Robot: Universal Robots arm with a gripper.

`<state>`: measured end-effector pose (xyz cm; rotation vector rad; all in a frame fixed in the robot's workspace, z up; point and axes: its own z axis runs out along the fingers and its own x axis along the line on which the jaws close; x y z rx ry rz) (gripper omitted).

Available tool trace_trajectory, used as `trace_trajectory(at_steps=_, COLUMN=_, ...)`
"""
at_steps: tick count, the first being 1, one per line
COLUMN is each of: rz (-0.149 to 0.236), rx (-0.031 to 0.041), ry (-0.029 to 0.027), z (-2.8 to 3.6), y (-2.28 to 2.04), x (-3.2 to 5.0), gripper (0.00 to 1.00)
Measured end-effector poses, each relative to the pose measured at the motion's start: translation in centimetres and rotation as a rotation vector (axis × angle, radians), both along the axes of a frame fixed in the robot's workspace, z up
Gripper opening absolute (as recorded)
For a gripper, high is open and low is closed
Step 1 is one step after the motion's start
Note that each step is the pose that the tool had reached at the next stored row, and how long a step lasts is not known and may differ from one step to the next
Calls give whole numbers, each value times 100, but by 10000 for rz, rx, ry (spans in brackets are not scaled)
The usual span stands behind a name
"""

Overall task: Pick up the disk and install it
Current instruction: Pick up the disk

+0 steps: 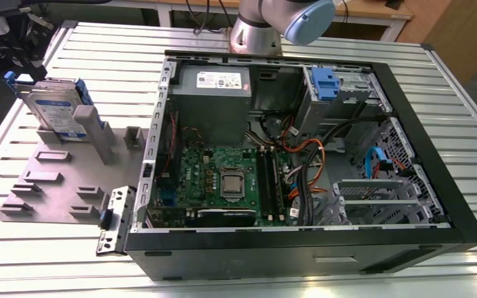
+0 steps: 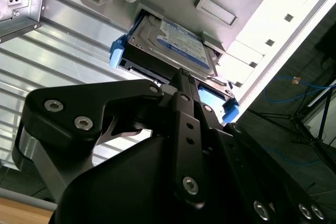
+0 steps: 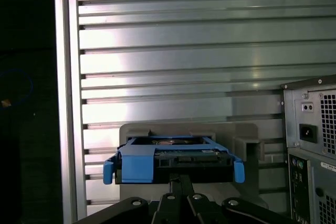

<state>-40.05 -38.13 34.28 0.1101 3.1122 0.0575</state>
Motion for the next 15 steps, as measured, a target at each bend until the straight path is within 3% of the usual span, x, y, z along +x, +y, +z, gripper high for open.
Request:
trace_trajectory(at_steps=9, rz=2, rx=-1, ry=1, z=3, y=0, x=0, gripper=11)
trace_trajectory(at_steps=15, rz=1, rx=0, ry=0, z=135, y=0, x=0, gripper=11)
